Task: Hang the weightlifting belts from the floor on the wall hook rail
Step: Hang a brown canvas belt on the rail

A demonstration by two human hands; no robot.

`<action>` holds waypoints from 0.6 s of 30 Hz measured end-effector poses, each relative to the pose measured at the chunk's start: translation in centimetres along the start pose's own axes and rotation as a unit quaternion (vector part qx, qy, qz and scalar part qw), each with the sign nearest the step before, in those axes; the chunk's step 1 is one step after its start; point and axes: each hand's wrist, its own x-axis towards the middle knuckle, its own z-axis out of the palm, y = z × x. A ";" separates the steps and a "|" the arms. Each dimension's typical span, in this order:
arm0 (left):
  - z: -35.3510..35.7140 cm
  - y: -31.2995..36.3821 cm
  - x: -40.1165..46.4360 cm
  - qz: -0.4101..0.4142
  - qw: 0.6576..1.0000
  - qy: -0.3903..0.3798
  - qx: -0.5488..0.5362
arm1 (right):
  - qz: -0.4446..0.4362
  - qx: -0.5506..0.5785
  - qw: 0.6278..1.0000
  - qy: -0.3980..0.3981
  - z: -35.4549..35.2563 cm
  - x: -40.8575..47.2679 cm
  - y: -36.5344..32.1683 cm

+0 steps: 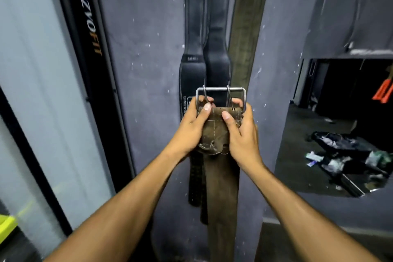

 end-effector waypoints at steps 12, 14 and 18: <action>-1.4 2.2 1.0 -0.003 0.998 -0.017 -0.068 | 0.020 0.009 1.000 0.022 1.2 9.1 -6.1; -1.7 2.6 1.4 0.011 0.996 0.006 -0.092 | 0.033 0.037 0.999 -0.014 1.3 9.1 -6.7; -2.2 3.2 2.1 0.026 0.992 0.017 -0.126 | 0.047 0.011 0.999 -0.007 2.2 7.8 -6.9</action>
